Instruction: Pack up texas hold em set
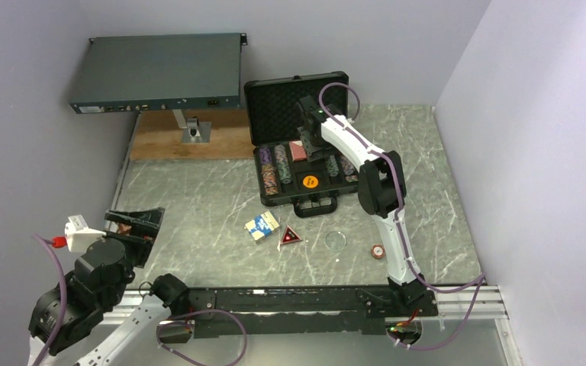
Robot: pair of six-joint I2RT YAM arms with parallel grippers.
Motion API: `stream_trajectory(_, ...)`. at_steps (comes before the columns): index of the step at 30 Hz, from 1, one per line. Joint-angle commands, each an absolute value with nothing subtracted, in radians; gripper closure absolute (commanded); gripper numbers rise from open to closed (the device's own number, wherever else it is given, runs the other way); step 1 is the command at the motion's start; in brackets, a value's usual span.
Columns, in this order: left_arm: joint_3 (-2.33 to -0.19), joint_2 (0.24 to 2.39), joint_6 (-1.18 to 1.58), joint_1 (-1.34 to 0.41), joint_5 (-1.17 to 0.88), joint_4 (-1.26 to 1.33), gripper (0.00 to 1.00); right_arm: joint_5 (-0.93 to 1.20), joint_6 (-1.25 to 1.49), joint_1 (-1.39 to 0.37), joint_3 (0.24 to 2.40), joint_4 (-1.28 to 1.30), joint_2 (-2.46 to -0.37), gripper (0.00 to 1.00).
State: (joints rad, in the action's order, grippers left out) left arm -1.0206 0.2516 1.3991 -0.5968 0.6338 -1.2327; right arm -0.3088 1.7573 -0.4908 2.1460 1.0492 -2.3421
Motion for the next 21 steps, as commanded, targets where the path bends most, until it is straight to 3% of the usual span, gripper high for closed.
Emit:
stream_trajectory(1, -1.039, 0.236, 1.350, -0.593, 0.640, -1.275, 0.00, -0.359, 1.696, -0.469, 2.158, 1.261, -2.274, 0.20)
stream_trajectory(4, -1.038, 0.236, 1.314, -0.592, 0.624, -1.293, 0.00, -0.368, 1.688, -0.468, 2.137, 1.265, -2.245, 0.04)
stream_trajectory(8, -1.031, 0.233, 1.299, -0.592, 0.602, -1.325, 0.00, -0.363, 1.677, -0.469, 2.091, 1.253, -2.195, 0.02)
stream_trajectory(21, -0.850, 0.233, 1.002, -0.594, 0.526, -1.336, 0.00, -0.293, 1.281, -0.495, 2.023, 0.923, -2.075, 0.39)
